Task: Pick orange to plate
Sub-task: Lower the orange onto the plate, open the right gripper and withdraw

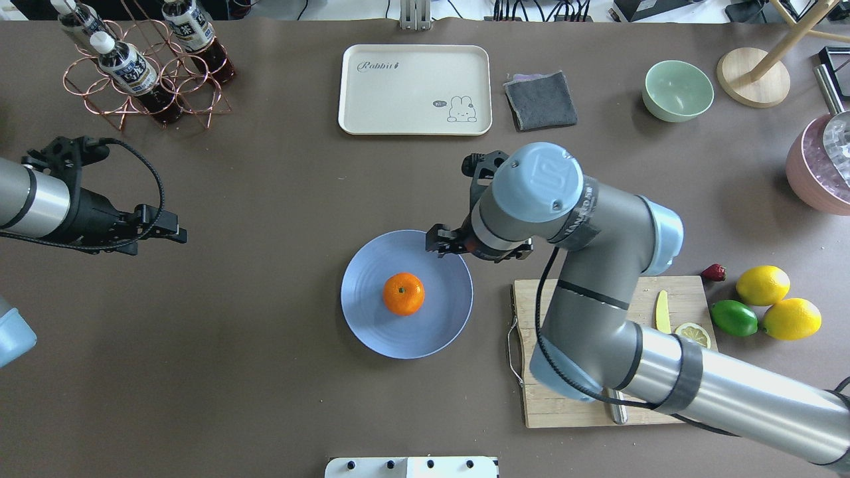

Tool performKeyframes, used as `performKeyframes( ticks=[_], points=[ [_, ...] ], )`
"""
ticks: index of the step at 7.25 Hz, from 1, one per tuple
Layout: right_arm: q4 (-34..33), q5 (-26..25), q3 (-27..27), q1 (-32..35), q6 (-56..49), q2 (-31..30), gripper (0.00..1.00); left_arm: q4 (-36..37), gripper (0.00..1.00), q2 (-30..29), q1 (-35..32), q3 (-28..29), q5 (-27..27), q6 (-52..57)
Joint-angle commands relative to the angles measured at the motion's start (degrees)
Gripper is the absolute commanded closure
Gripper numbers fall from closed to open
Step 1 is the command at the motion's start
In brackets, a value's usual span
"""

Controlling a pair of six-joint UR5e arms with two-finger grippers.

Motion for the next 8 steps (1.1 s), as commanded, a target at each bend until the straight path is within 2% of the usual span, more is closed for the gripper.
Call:
performKeyframes(
  ticks=[1,2,3,4,5,7,8],
  points=[
    [-4.6,10.1,7.3,15.8,-20.0,-13.5,0.00,1.5,0.04,7.2,-11.3,1.2,-6.0,20.4],
    [-4.7,12.9,7.4,21.9,-33.5,-20.1,0.00,6.3,0.04,7.4,-20.5,3.9,-12.0,33.7],
    [-5.3,17.0,6.8,30.1,-46.9,-25.6,0.00,14.9,0.04,7.4,-29.2,4.7,-16.1,47.9],
    [-5.4,22.1,4.6,38.6,-60.7,-30.5,0.00,23.8,0.04,7.1,-33.3,4.4,-15.8,58.1],
    [-5.4,22.6,1.7,44.2,-70.8,-33.5,0.00,28.5,0.04,7.0,-36.6,4.6,-15.6,63.7],
    [-6.4,22.2,-6.5,53.5,-84.1,-33.5,0.00,30.4,0.03,8.5,-39.2,4.9,-13.4,65.8],
    [-6.3,22.1,-7.4,54.7,-85.3,-33.4,0.00,30.4,0.03,9.4,-39.4,4.7,-10.4,66.9]
  ],
)
